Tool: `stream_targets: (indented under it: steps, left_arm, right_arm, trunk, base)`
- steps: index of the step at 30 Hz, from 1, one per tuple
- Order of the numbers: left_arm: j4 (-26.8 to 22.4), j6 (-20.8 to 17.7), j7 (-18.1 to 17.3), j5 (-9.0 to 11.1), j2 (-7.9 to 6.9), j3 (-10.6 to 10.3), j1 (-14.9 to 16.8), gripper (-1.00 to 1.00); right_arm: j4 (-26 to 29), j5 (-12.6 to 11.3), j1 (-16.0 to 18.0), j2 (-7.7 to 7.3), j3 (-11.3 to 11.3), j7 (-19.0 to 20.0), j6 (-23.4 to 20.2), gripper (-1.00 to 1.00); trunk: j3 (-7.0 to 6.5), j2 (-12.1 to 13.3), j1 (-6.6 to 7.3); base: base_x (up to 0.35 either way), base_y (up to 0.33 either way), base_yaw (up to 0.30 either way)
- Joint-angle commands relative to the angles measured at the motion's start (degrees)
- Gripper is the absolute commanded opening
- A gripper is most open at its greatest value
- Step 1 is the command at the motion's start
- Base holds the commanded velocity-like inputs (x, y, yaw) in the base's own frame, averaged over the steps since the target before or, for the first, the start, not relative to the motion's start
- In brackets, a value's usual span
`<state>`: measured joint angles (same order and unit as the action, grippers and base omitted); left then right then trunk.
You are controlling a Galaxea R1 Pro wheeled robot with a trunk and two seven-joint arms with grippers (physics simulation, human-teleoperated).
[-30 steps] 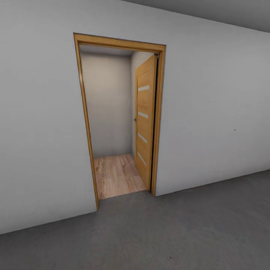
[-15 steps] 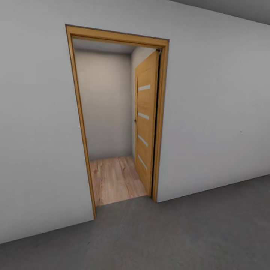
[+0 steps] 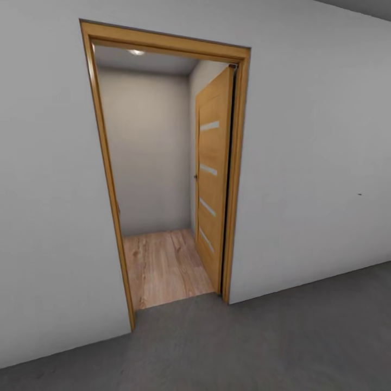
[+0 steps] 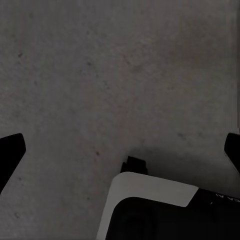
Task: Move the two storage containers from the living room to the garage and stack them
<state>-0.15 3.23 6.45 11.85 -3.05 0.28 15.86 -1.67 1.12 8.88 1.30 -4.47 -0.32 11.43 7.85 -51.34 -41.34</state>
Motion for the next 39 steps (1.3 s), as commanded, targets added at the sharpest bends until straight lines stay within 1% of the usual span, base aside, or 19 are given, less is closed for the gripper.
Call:
stream_targets:
  steps: [1, 17, 39]
  left_arm:
    - [0.05, 0.19, 0.06, 0.32, 0.03, -0.01, 0.05, 1.0]
    - [0.07, 0.19, -0.03, 0.28, -0.02, -0.02, 0.05, 1.0]
    - [0.06, 0.21, -0.02, 0.29, -0.09, -0.02, 0.05, 1.0]
  right_arm:
    - [-0.16, 0.12, 0.09, -0.01, -0.43, -0.03, 0.29, 1.0]
    - [-0.16, 0.37, 0.09, -0.24, -0.63, -0.03, 0.18, 1.0]
    - [-0.18, 0.28, 0.09, 0.11, -0.46, -0.03, 0.2, 1.0]
  trunk:
    - [0.08, -0.06, -0.04]
    - [0.08, -0.06, -0.04]
    - [0.08, -0.06, -0.04]
  base:
    - [0.326, 0.0, 0.0]
    - [0.326, 0.0, 0.0]
    - [0.326, 0.0, 0.0]
